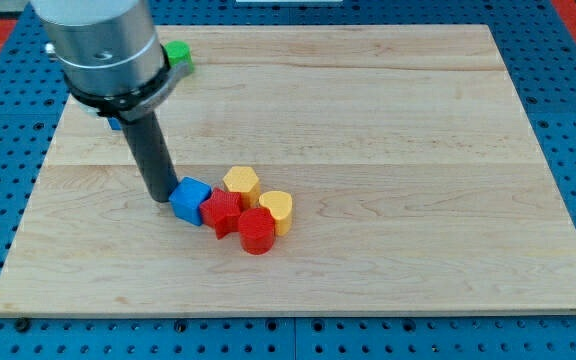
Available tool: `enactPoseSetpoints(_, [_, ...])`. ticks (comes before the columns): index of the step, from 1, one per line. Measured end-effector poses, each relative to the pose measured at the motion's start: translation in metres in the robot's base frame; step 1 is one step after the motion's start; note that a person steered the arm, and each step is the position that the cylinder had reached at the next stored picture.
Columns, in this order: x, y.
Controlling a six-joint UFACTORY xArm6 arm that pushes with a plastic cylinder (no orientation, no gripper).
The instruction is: Push the yellow hexagon and blue cube into the group of blocks
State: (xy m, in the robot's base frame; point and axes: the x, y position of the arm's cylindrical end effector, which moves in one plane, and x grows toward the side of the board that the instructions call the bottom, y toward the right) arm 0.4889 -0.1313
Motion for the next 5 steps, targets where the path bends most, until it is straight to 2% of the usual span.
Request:
enactPoseSetpoints(1, [0.004,-0.024])
enactPoseSetpoints(2, [0.056,-0.056])
enactPoseSetpoints(3, [0.076,-0.043])
enactPoseSetpoints(4, [0.081,-0.043])
enactPoseSetpoints(5, [0.049,-0.086])
